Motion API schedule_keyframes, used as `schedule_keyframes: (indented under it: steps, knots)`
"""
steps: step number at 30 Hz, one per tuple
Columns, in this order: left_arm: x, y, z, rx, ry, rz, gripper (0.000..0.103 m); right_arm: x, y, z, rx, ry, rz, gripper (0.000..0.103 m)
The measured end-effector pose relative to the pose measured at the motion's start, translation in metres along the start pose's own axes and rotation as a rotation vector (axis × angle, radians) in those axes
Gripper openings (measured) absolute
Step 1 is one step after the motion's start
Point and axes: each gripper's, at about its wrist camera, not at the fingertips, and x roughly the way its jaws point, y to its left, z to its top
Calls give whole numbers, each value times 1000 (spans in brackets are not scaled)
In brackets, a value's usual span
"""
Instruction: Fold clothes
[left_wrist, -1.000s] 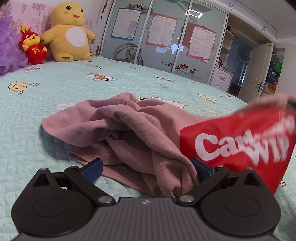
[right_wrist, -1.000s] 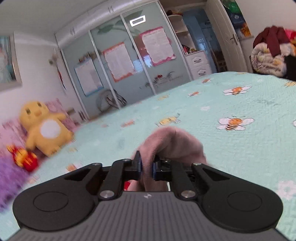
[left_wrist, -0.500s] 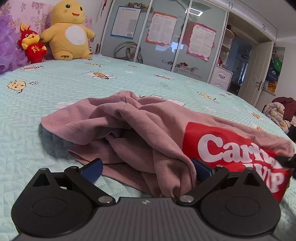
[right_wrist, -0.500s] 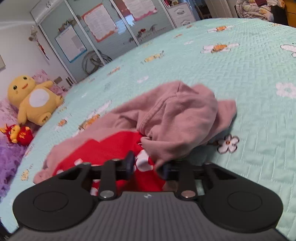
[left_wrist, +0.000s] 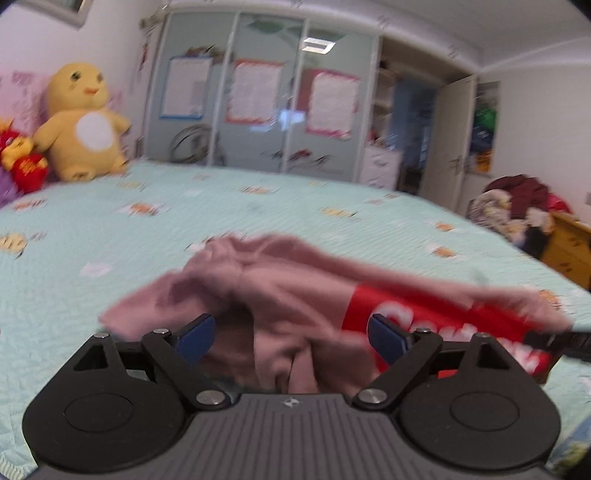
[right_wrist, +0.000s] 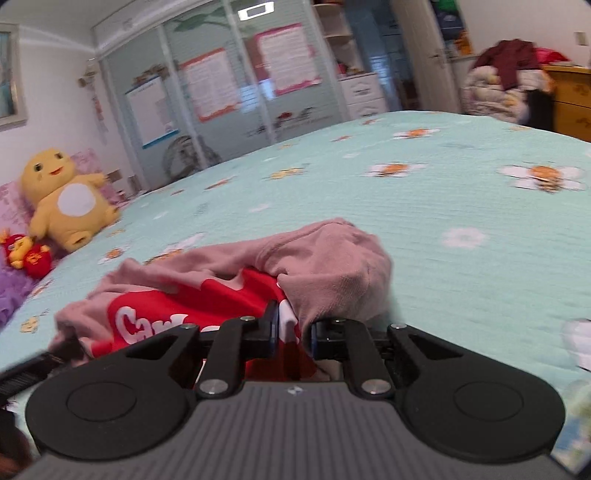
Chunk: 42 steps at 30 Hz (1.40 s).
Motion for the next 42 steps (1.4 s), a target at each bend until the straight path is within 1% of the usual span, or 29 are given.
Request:
schedule_keyframes:
  steps: [2, 4, 5, 7, 8, 9, 11, 12, 13, 14, 16, 17, 18, 19, 20, 22, 23, 25, 28, 30, 34, 36, 38, 40, 41, 42]
  knots:
    - [5, -7, 7, 18, 4, -22, 97, -5, -12, -6, 11, 14, -18, 16]
    - [20, -15, 7, 38, 53, -15, 98, -5, -20, -14, 38, 58, 9, 21]
    - [28, -18, 7, 47, 79, -9, 98, -5, -21, -18, 53, 72, 12, 27]
    - [45, -20, 7, 31, 143, -4, 98, -6, -16, -19, 45, 61, 5, 29]
    - [54, -19, 8, 16, 173, -7, 98, -6, -14, -17, 32, 56, 6, 32]
    - [63, -18, 8, 6, 203, -8, 98, -7, -14, -16, 29, 45, 9, 40]
    - [83, -20, 4, 18, 269, 14, 99, -11, -14, -19, 25, 18, 4, 49]
    - [93, -22, 2, 32, 299, 29, 101, -13, -14, -20, 22, 10, -1, 49]
    - [97, -23, -2, 45, 311, 38, 101, -15, -14, -21, 18, 1, -6, 49]
    - [100, -24, -6, 58, 315, 44, 100, -16, -16, -20, 23, -1, -5, 49]
    - [95, -26, -13, 99, 278, 47, 88, -20, -20, -19, 34, -14, -3, 49]
    - [90, -28, -16, 125, 261, 44, 71, -23, -23, -19, 41, -26, -2, 49]
    - [83, -30, -18, 149, 246, 41, 41, -26, -23, -18, 43, -40, -6, 49]
    - [75, -31, -19, 171, 233, 40, 21, -30, -24, -17, 46, -56, -11, 49]
    - [64, -27, -18, 169, 215, 35, 7, -33, -25, -16, 51, -76, -16, 49]
    - [41, -15, -16, 137, 179, 19, 7, -38, -27, -15, 57, -106, -24, 49]
    - [30, -7, -15, 128, 173, 19, 7, -39, -28, -15, 61, -117, -32, 49]
    - [8, 7, -16, 122, 168, 26, 7, -40, -30, -14, 71, -139, -42, 49]
    - [-17, 20, -15, 110, 178, 0, 7, -42, -28, -14, 72, -167, -40, 49]
    - [-32, 18, -17, 148, 184, -8, 7, -43, -25, -14, 60, -186, -33, 49]
    - [-47, 11, -30, 188, 259, -13, 7, -48, -20, -15, 15, -226, -35, 49]
    - [-50, 8, -28, 194, 256, 11, 8, -50, -16, -15, -1, -238, -24, 50]
    - [-54, 8, -17, 186, 217, 38, 8, -48, -11, -15, -18, -220, 10, 53]
    - [-60, 6, -4, 179, 155, 52, 13, -45, -3, -16, -55, -201, 43, 53]
    - [-60, 6, 3, 178, 130, 55, 24, -44, 3, -15, -82, -195, 61, 55]
    - [-60, 6, 8, 178, 113, 58, 41, -42, 8, -13, -108, -189, 79, 64]
